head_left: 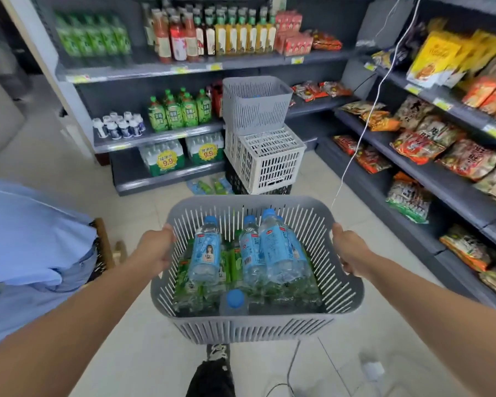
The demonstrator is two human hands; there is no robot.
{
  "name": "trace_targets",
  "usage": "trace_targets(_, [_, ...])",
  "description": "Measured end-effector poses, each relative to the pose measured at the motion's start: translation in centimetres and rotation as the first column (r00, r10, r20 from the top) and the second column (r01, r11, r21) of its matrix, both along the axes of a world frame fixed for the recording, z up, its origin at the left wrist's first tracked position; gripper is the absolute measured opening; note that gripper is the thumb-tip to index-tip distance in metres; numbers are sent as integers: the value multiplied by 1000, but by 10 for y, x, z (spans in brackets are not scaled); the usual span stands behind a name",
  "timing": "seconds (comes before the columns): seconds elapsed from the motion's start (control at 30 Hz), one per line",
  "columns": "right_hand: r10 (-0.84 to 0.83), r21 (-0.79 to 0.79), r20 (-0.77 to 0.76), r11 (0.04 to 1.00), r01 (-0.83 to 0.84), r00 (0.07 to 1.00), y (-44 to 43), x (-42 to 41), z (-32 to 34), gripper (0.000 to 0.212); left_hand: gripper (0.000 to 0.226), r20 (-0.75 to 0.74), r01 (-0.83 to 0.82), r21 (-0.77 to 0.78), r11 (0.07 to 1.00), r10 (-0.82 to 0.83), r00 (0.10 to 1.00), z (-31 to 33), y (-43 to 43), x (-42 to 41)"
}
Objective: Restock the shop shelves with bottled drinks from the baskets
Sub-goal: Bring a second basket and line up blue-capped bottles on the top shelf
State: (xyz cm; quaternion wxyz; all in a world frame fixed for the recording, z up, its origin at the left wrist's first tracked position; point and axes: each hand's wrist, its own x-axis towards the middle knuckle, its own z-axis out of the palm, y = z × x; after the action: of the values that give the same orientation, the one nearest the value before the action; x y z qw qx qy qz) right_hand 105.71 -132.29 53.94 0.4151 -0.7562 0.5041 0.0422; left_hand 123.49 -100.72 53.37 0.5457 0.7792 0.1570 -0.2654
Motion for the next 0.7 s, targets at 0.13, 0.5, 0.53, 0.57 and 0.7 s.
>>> trace_targets(0.13, [-60, 0, 4, 998, 60, 998, -58, 67, 4, 55, 39, 11, 33, 2, 999, -33, 999, 5, -71, 79])
trace_targets(0.5, [-72, 0, -1, 997, 72, 997, -233, 251, 9, 62, 32, -22, 37, -18, 999, -37, 999, 9, -247, 268])
trace_targets(0.53, [-61, 3, -6, 998, 61, 998, -249, 269, 9, 65, 31, -30, 26, -17, 1000, -26, 999, 8, -263, 282])
trace_targets(0.57, [-53, 14, -11, 998, 53, 999, -266, 285, 8, 66, 31, -33, 20, -15, 1000, -20, 999, 7, -278, 296])
trace_targets(0.7, [-23, -33, -26, 999, 23, 999, -325, 348, 11, 66, 36, -43, -23, 5, 1000, 23, 999, -2, -334, 346])
